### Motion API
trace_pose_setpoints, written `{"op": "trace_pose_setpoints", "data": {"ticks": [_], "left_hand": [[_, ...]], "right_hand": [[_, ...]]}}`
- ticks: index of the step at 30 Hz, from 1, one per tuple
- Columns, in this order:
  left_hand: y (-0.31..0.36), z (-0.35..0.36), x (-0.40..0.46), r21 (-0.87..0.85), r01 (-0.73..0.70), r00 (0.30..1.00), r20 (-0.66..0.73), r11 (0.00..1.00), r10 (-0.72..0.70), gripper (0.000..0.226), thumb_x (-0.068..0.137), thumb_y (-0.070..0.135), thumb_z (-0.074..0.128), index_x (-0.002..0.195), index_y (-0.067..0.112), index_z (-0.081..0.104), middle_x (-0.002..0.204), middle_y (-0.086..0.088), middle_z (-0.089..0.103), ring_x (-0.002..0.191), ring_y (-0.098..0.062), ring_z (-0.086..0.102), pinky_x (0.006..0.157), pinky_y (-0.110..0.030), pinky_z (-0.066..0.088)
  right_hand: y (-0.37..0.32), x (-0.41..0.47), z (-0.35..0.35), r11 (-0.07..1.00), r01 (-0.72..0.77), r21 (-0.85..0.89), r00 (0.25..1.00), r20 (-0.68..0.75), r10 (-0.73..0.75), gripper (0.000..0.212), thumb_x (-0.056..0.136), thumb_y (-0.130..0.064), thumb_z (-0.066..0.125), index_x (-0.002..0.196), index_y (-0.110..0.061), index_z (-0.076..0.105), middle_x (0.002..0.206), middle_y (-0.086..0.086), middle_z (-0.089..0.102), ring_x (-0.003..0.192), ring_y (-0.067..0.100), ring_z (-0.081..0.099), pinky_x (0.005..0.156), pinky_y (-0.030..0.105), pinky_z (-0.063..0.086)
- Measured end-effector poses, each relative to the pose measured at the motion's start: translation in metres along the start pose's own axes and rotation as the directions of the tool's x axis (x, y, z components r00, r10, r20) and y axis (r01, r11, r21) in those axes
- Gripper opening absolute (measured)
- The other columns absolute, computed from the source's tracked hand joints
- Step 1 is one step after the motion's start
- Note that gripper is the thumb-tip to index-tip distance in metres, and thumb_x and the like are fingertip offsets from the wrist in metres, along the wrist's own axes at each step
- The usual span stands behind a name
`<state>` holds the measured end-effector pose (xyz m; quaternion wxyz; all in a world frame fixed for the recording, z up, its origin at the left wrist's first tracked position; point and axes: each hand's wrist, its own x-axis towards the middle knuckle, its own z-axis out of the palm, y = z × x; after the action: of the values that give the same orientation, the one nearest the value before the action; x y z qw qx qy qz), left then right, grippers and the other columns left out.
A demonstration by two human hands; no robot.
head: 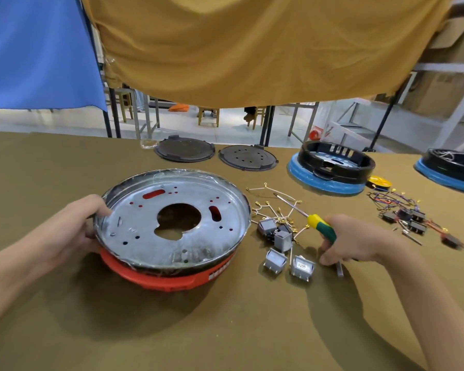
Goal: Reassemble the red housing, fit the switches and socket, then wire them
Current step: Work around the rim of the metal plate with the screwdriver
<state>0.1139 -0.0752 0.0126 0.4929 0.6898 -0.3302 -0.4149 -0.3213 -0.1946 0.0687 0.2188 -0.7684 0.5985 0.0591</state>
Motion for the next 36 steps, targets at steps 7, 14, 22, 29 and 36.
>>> {"op": "trace_pose_setpoints", "data": {"ticks": [7,14,22,29,36], "left_hand": [[0.007,0.028,-0.031,-0.034,-0.017,0.992,0.128,0.999,0.021,0.049,0.048,0.021,0.063,0.093,0.002,0.069,0.088,-0.021,0.063,0.08,-0.036,0.056,0.067,-0.042,0.051],[0.004,0.019,-0.035,0.048,-0.084,0.972,0.225,0.995,0.071,0.043,0.066,0.058,0.064,0.089,0.024,0.078,0.083,-0.011,0.069,0.064,-0.024,0.063,0.054,-0.035,0.056],[0.004,0.025,-0.039,0.046,-0.09,0.971,0.226,0.995,0.077,0.043,0.07,0.059,0.058,0.093,0.028,0.076,0.087,-0.013,0.073,0.066,-0.026,0.065,0.056,-0.034,0.057],[0.005,0.025,-0.037,0.014,-0.084,0.973,0.215,0.996,0.079,0.054,0.056,0.041,0.065,0.099,0.009,0.062,0.068,-0.014,0.064,0.046,-0.027,0.057,0.04,-0.03,0.048],[0.007,0.025,-0.038,-0.01,-0.103,0.969,0.224,0.995,0.102,0.036,0.069,0.026,0.06,0.1,0.007,0.057,0.071,-0.016,0.062,0.053,-0.029,0.055,0.042,-0.03,0.048]], "right_hand": [[0.005,-0.002,-0.001,0.987,0.012,-0.162,1.0,-0.01,-0.014,0.037,0.076,-0.021,0.081,0.096,-0.026,0.05,0.095,-0.001,0.062,0.087,0.014,0.058,0.071,0.027,0.048],[0.006,0.001,0.001,1.0,0.029,0.009,0.999,0.024,-0.029,0.033,0.079,-0.013,0.079,0.099,-0.019,0.054,0.093,0.005,0.066,0.079,0.018,0.068,0.062,0.022,0.056],[0.012,0.01,0.002,0.995,0.045,0.09,0.994,-0.104,-0.036,0.03,0.075,-0.014,0.079,0.097,-0.017,0.058,0.083,0.005,0.071,0.076,0.021,0.069,0.076,0.042,0.059],[-0.027,-0.003,0.0,0.849,0.369,0.377,0.914,-0.314,-0.257,0.021,0.074,-0.005,0.075,0.08,-0.02,0.061,0.079,0.008,0.072,0.081,0.039,0.066,0.073,0.055,0.055],[-0.099,0.009,-0.003,0.704,0.566,0.429,0.815,-0.423,-0.397,0.02,0.075,-0.007,0.076,0.086,-0.01,0.059,0.081,0.002,0.073,0.076,0.028,0.068,0.073,0.042,0.054]]}}
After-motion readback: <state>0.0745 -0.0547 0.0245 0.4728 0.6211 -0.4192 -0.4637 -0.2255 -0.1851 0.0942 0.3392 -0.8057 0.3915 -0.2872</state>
